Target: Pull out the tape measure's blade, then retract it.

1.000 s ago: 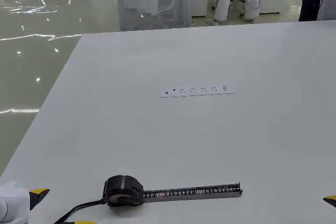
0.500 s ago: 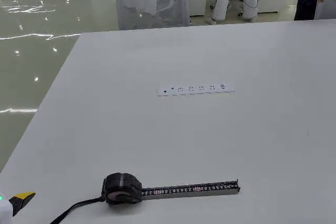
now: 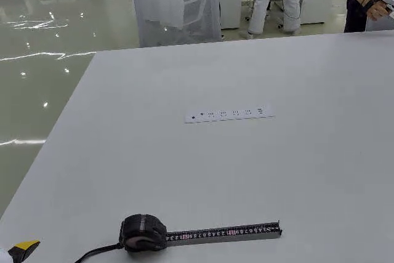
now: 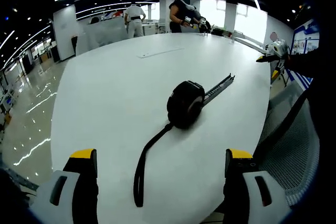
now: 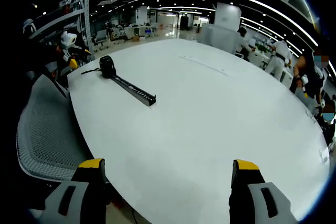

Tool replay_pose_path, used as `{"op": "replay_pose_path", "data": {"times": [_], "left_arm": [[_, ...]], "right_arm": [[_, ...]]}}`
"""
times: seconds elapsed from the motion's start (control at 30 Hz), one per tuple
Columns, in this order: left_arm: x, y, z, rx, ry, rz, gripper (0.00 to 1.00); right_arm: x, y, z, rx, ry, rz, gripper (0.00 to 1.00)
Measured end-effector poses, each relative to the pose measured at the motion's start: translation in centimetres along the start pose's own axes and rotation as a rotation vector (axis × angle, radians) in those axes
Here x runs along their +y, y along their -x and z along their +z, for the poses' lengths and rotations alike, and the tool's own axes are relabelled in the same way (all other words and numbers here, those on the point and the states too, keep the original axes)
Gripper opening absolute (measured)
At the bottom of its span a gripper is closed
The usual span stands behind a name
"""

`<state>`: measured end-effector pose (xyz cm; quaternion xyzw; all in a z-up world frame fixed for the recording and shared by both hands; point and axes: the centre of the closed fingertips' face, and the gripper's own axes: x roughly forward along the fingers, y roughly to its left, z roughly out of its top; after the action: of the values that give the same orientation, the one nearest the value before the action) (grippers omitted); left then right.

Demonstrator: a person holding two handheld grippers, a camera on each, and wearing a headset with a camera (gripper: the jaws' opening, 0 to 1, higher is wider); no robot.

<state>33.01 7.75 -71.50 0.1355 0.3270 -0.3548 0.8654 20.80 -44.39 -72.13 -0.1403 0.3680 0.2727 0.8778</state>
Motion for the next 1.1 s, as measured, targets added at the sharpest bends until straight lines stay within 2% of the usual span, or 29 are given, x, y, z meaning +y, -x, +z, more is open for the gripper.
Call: {"op": "replay_pose_path", "data": {"times": [0.13,0.2,0.33,0.5,0.6,0.93,1.1], "left_arm": [[0.2,0.4,0.1,-0.015,0.012,0.009,0.99],[-0.2,0.6,-0.1,-0.01,0.005,-0.002,0.99],[-0.2,0.8,-0.6,0.0,0.002,-0.001,0.99],[0.0,0.8,-0.1,-0.006,0.005,0.005,0.99],[0.0,0.5,0.4,-0.014,0.009,0.009,0.99],[-1.0,-0.2,0.9,-0.017,-0.01,-0.011,0.99],[-1.3,0.1,1.1,-0.034,0.009,0.002,0.99]], "right_arm": [[-0.2,-0.2,-0.8,0.014,-0.001,-0.003,0.99],[-0.1,-0.2,-0.8,0.011,-0.017,0.002,0.99],[-0.2,-0.2,-0.7,0.012,-0.016,-0.001,0.99],[-0.3,0.5,0.2,0.0,-0.016,0.007,0.99],[-0.1,0.5,0.2,0.01,-0.029,0.026,0.99],[0.3,0.6,0.0,0.028,0.033,0.03,0.99],[0.1,0.6,0.0,0.029,0.056,0.019,0.99]]}}
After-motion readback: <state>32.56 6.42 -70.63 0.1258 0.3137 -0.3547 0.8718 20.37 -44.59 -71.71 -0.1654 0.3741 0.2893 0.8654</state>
